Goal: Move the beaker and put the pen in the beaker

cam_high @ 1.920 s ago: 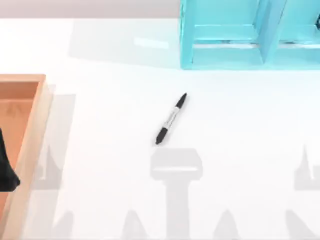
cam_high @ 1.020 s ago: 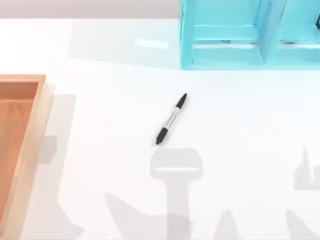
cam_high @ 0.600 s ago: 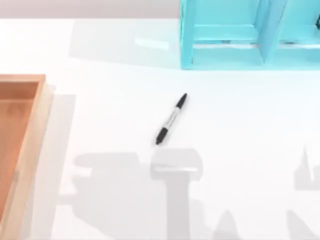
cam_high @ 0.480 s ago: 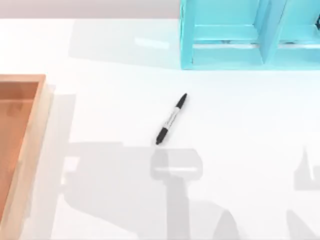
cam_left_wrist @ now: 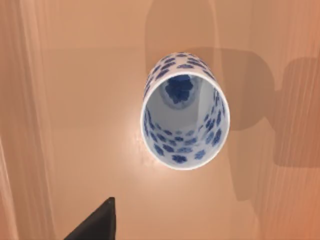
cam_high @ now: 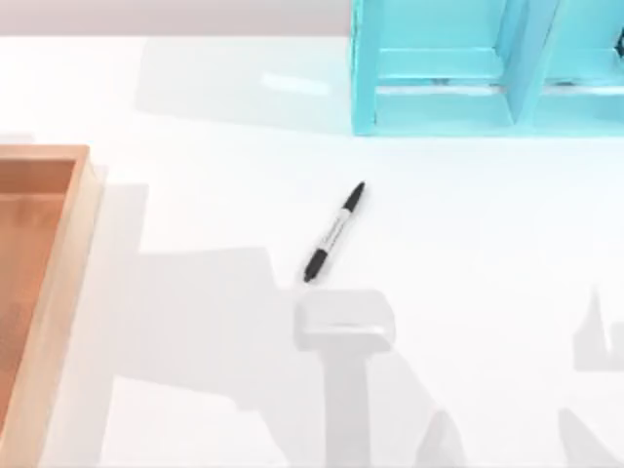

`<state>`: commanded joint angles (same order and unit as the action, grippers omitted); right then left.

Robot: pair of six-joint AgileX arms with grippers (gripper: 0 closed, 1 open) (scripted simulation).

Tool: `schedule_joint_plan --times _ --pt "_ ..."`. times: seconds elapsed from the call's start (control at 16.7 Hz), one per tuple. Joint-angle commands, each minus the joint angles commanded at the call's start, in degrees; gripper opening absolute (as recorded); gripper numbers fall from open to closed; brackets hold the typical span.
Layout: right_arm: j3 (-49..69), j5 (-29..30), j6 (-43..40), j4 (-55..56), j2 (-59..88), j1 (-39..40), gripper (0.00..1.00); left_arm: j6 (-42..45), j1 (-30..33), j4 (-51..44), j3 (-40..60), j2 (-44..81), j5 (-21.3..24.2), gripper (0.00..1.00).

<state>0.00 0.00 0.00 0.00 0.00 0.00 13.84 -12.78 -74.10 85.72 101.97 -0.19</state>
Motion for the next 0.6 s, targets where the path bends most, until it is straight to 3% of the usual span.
schedule_joint_plan --times 0.3,0.6 --pt "0.0 0.0 0.0 0.0 0.0 0.0 1.0 -0.09 0.15 2.38 -2.2 0.4 0.0 1.0" --pt "0.0 0.0 0.0 0.0 0.0 0.0 1.0 0.17 -0.11 15.44 -11.63 3.33 0.01 1.0"
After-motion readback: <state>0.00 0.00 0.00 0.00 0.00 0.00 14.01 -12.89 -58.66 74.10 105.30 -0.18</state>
